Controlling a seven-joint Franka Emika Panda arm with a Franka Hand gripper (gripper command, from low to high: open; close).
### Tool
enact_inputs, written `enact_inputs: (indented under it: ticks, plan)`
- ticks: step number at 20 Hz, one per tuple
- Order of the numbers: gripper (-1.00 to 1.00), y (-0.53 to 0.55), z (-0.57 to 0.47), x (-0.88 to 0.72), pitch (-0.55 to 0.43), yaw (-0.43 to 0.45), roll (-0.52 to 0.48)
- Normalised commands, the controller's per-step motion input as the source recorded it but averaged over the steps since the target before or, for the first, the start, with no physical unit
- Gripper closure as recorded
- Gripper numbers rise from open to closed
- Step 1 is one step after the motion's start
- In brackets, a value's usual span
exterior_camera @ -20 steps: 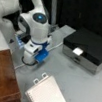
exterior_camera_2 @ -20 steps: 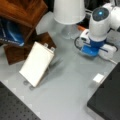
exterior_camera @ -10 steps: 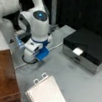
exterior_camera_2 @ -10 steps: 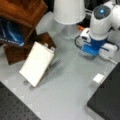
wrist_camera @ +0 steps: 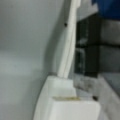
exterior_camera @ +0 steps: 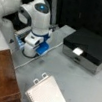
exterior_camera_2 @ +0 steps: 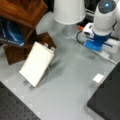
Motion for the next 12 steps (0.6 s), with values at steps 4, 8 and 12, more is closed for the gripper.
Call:
enact_inputs:
  ticks: [4, 8, 12]
  plan:
    - [1.00, 0.13, 0.16, -0.66, -0.299, -0.148, 0.086]
    - [1.00, 0.10, 0.00, -0.51, -0.254, -0.170, 0.116]
    - [1.00, 0.07, -0.12, -0.41, -0.233, -0.157, 0.112]
